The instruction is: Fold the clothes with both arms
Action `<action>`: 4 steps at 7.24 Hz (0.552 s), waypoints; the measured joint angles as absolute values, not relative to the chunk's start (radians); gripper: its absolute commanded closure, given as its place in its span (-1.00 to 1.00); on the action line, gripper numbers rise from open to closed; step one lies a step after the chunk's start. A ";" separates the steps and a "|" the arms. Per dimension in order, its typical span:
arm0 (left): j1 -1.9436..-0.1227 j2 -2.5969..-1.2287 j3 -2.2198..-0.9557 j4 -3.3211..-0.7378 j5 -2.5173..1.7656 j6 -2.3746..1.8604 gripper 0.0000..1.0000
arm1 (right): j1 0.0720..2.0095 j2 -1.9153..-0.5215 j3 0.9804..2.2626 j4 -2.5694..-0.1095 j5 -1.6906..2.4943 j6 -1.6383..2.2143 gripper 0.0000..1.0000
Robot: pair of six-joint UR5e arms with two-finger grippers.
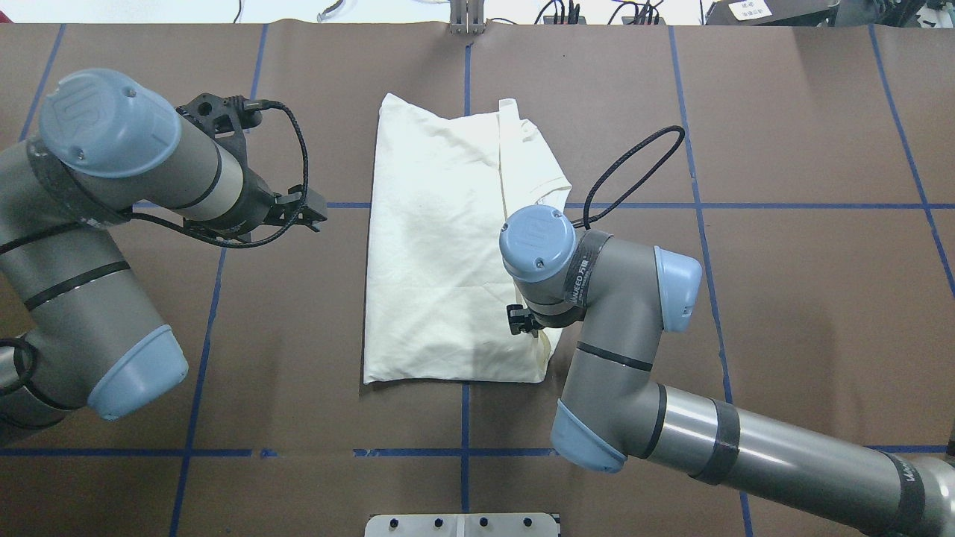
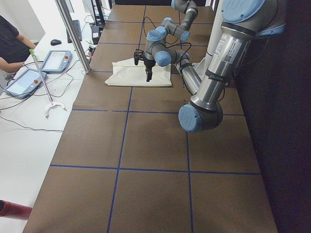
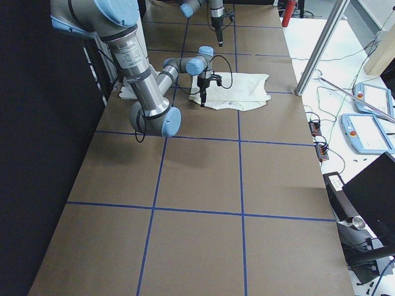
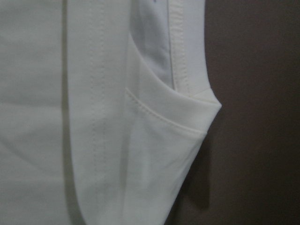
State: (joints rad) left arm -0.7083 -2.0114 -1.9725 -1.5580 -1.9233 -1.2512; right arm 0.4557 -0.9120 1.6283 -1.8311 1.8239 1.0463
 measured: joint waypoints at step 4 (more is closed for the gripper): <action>-0.694 -2.015 -1.971 -1.560 -1.922 -1.255 -1.00 | 0.529 -0.971 1.670 -1.863 1.826 0.944 -1.00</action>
